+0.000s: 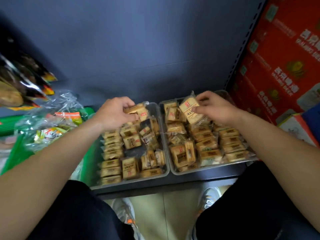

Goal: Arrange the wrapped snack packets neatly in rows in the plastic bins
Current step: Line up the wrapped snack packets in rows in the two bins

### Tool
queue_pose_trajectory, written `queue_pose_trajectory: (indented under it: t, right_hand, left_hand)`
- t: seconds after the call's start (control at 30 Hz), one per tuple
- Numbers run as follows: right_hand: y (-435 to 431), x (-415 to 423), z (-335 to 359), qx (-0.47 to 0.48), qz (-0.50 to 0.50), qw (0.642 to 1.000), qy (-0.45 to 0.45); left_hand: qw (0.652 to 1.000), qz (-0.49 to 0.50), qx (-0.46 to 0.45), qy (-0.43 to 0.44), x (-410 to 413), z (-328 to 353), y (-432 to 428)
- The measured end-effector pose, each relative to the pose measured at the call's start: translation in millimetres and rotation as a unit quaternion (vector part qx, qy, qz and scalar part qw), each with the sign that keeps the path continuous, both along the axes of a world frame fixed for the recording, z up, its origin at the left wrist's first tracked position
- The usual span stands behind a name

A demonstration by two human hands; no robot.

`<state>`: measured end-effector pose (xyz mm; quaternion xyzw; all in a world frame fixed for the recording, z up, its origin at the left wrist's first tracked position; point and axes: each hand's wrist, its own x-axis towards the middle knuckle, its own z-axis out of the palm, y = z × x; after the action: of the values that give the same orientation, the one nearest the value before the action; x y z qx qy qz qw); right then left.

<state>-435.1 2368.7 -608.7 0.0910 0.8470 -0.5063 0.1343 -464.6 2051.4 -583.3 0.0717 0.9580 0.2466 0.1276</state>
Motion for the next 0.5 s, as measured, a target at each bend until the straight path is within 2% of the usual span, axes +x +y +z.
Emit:
queue_pose_trajectory:
  t: [0.1, 0.2, 0.5]
  right_hand:
    - [-31, -3, 2, 0.007, 0.091, 0.996, 0.005]
    - [-65, -11, 0, 0.02, 0.147, 0.989, 0.003]
    - [-115, -52, -33, 0.055, 0.137, 0.988, -0.053]
  left_hand:
    - [0.998, 0.036, 0.007, -0.051, 14, -18, -55]
    - [0.995, 0.026, -0.013, -0.1, 22, -46, -88]
    - [0.985, -0.036, -0.03, -0.164, -17, -118, -85]
